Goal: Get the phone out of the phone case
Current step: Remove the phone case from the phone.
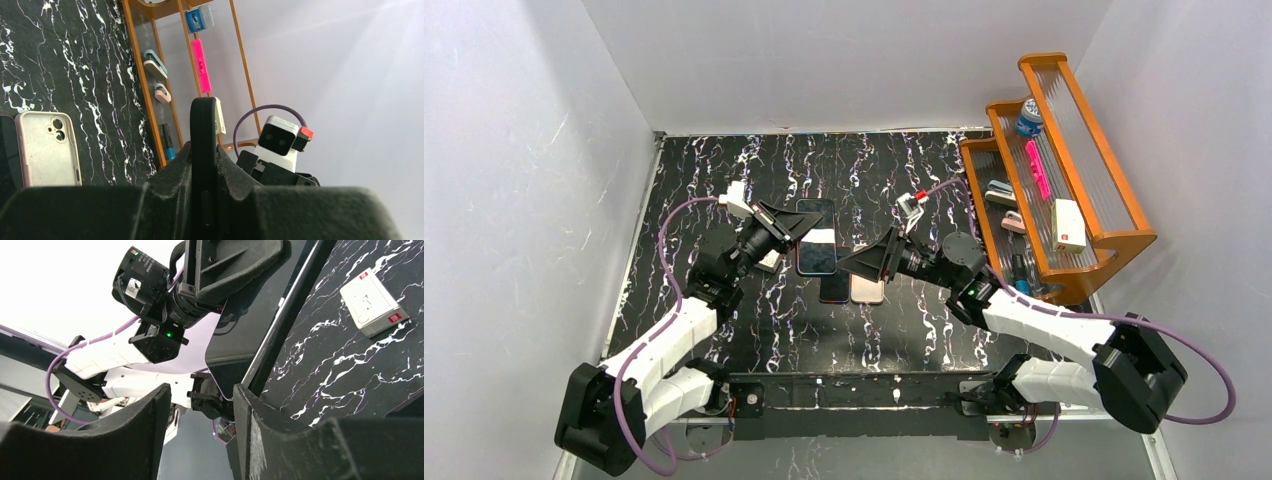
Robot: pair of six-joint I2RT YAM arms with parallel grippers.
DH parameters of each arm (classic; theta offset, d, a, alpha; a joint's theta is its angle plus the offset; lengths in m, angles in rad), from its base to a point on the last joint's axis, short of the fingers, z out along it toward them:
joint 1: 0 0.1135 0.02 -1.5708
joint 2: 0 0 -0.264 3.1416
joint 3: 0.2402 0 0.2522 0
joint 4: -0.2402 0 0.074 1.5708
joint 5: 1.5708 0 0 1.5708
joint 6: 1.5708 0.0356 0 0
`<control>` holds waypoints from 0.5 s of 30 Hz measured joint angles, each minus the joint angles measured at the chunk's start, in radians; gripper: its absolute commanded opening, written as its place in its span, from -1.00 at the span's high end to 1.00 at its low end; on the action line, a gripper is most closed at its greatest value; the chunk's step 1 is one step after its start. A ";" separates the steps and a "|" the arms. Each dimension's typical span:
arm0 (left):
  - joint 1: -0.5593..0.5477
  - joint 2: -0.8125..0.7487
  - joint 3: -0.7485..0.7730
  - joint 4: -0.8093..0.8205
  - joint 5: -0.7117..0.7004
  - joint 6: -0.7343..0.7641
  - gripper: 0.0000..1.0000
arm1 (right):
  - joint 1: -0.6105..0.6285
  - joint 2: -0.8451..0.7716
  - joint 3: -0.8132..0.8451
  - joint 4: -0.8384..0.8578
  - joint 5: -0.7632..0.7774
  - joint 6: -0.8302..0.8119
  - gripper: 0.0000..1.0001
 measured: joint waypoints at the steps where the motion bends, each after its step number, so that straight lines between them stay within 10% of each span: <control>1: 0.000 0.002 0.000 0.002 0.003 -0.001 1.00 | 0.000 0.008 0.000 0.005 -0.007 0.006 -0.12; 15: 0.001 0.003 0.000 0.036 0.021 -0.016 1.00 | 0.000 0.077 0.000 0.073 -0.050 0.053 -0.01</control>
